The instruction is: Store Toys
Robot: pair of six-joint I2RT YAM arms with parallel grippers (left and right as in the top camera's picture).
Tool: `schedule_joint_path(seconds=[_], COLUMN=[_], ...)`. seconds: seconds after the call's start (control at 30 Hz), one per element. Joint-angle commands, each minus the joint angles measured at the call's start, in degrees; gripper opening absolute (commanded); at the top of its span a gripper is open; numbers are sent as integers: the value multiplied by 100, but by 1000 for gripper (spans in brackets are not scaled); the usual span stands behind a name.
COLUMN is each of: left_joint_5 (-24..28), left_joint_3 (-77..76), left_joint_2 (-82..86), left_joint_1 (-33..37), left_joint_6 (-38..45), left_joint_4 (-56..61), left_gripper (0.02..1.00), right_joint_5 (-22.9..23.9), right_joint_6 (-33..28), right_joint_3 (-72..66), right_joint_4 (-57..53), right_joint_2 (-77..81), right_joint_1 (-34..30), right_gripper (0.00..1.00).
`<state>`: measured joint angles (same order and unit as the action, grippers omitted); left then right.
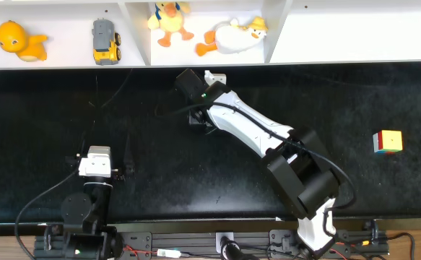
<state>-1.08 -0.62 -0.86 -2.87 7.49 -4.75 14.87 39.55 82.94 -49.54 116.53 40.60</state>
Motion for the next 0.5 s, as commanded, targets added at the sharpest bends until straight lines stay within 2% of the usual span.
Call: schedule_joint_path(seconds=[0.03,0.1,0.23,0.4,0.5], left_joint_5=[59,59,59,59,59], left_joint_3=[15,15,15,15,15], left_joint_2=[68,68,68,68,68], left_joint_1=[35,35,35,35,35], left_joint_6=[-44,-44,-44,-44,-44], left_joint_4=[-11,-11,-11,-11,-11], left_gripper=[996,998,998,996,998], right_joint_5=[-4,0,-2,-2,15], right_joint_6=[7,7,9,7,7], right_joint_3=[166,166,166,166,166], right_joint_4=[9,15,57,70,70], right_joint_2=[111,111,111,111,87], right_joint_1=[24,24,24,28,57], right_gripper=[617,487,351,60,45])
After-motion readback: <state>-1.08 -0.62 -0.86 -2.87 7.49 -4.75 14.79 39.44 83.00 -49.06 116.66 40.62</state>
